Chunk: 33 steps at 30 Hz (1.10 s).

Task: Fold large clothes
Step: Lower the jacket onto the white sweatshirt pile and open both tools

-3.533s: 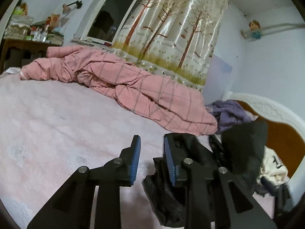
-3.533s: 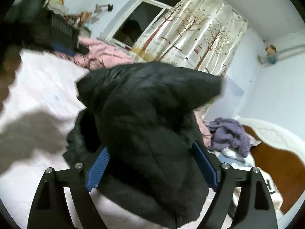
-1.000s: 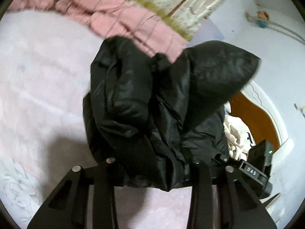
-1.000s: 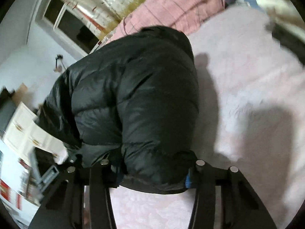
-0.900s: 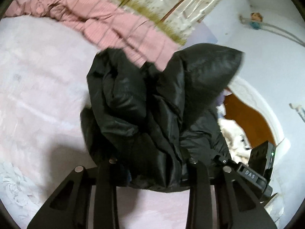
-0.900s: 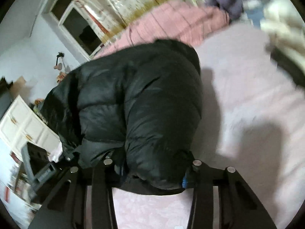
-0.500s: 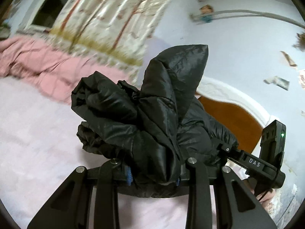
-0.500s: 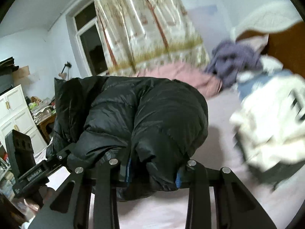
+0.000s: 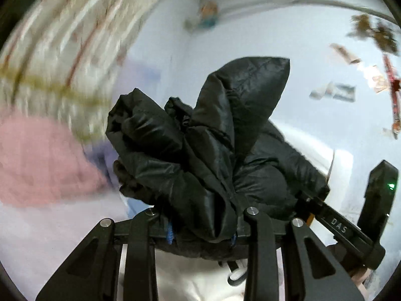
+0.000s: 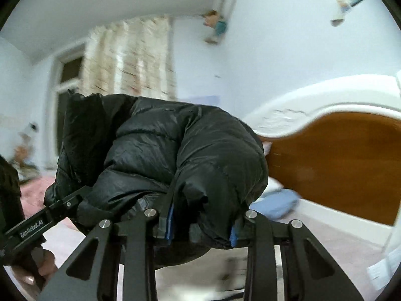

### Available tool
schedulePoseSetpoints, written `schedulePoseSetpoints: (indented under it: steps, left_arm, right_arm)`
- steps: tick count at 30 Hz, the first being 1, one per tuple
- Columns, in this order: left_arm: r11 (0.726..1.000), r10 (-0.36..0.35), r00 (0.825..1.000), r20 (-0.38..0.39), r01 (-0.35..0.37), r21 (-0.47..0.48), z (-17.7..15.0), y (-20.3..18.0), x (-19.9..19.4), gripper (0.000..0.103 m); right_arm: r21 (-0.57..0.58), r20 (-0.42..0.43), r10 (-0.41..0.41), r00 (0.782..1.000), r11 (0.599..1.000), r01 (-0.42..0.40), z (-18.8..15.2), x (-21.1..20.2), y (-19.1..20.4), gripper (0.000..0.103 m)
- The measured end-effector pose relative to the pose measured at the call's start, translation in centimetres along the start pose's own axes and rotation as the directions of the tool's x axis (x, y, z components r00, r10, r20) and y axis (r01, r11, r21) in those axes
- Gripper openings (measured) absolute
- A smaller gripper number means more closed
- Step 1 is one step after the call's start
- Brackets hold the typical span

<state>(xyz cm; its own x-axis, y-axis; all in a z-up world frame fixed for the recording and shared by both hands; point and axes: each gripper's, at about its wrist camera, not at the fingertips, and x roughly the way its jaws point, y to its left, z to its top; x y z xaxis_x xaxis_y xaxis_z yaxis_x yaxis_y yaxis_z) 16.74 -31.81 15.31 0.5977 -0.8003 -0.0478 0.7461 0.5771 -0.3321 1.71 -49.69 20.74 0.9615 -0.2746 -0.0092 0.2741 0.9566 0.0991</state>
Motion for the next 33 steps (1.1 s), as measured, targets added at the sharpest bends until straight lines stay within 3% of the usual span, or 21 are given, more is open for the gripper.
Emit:
schedulePoseSetpoints:
  steps: [2, 3, 5, 8, 10, 13, 17, 19, 21, 23, 26, 30, 33]
  left_arm:
    - [0.999, -0.001, 0.993, -0.115, -0.004, -0.047, -3.8, 0.9, 2.8, 0.03]
    - [0.998, 0.002, 0.989, -0.148, -0.011, -0.06, -5.5, 1.1, 3.2, 0.03]
    - [0.999, 0.0, 0.985, -0.172, -0.009, -0.054, -8.3, 1.3, 2.9, 0.032]
    - [0.996, -0.021, 0.977, -0.21, 0.002, -0.089, -9.0, 1.4, 2.6, 0.036]
    - [0.994, -0.035, 0.974, -0.223, 0.01, -0.113, -8.4, 2.0, 2.7, 0.043]
    - [0.997, 0.002, 0.979, -0.204, -0.017, -0.072, -7.5, 1.5, 1.4, 0.052]
    - [0.998, 0.057, 0.986, -0.156, -0.054, 0.028, -7.0, -0.5, -1.9, 0.067]
    - [0.991, 0.099, 0.989, -0.105, -0.089, 0.098, -6.5, -1.4, -3.9, 0.077]
    - [0.981, 0.133, 0.989, -0.067, -0.122, 0.15, -5.8, -1.5, -5.1, 0.08]
    - [0.976, 0.143, 0.989, -0.045, -0.134, 0.172, -5.0, -1.4, -6.5, 0.085]
    - [0.972, 0.157, 0.988, 0.005, -0.155, 0.174, -3.7, -0.6, -7.9, 0.102]
    - [0.959, 0.191, 0.98, 0.057, -0.198, 0.202, -3.2, -0.4, -10.6, 0.103]
    - [0.947, 0.221, 0.972, 0.074, -0.232, 0.22, -3.8, 0.4, -11.8, 0.103]
  right_arm:
    - [-0.025, -0.076, -0.063, 0.995, 0.998, 0.061, -2.1, 1.3, -2.2, 0.033]
    - [-0.029, -0.134, -0.084, 0.987, 0.996, 0.081, -3.9, 1.7, -3.5, 0.033]
    - [-0.029, -0.169, -0.084, 0.982, 0.996, 0.08, -6.1, 1.1, -4.8, 0.033]
    - [-0.071, -0.174, -0.106, 0.979, 0.993, 0.094, -7.6, -0.6, -4.7, 0.039]
    - [-0.093, -0.176, -0.14, 0.974, 0.988, 0.125, -7.7, -0.7, -4.4, 0.054]
    - [-0.087, -0.177, -0.183, 0.967, 0.982, 0.17, -7.5, -0.9, -4.0, 0.07]
    - [-0.04, -0.174, -0.192, 0.966, 0.981, 0.188, -6.3, -2.1, -4.0, 0.075]
    - [-0.011, -0.161, -0.22, 0.962, 0.975, 0.221, -5.9, -3.0, -3.9, 0.088]
    - [0.013, -0.148, -0.244, 0.958, 0.969, 0.249, -5.5, -3.9, -3.7, 0.089]
    - [0.024, -0.152, -0.274, 0.95, 0.96, 0.28, -5.2, -5.1, -3.2, 0.1]
    - [0.032, -0.122, -0.269, 0.955, 0.961, 0.275, -4.5, -7.5, -1.9, 0.102]
    - [-0.016, -0.082, -0.215, 0.973, 0.977, 0.214, -4.6, -9.7, 0.9, 0.102]
    - [-0.041, -0.101, -0.184, 0.978, 0.983, 0.181, -5.7, -10.4, 2.9, 0.102]
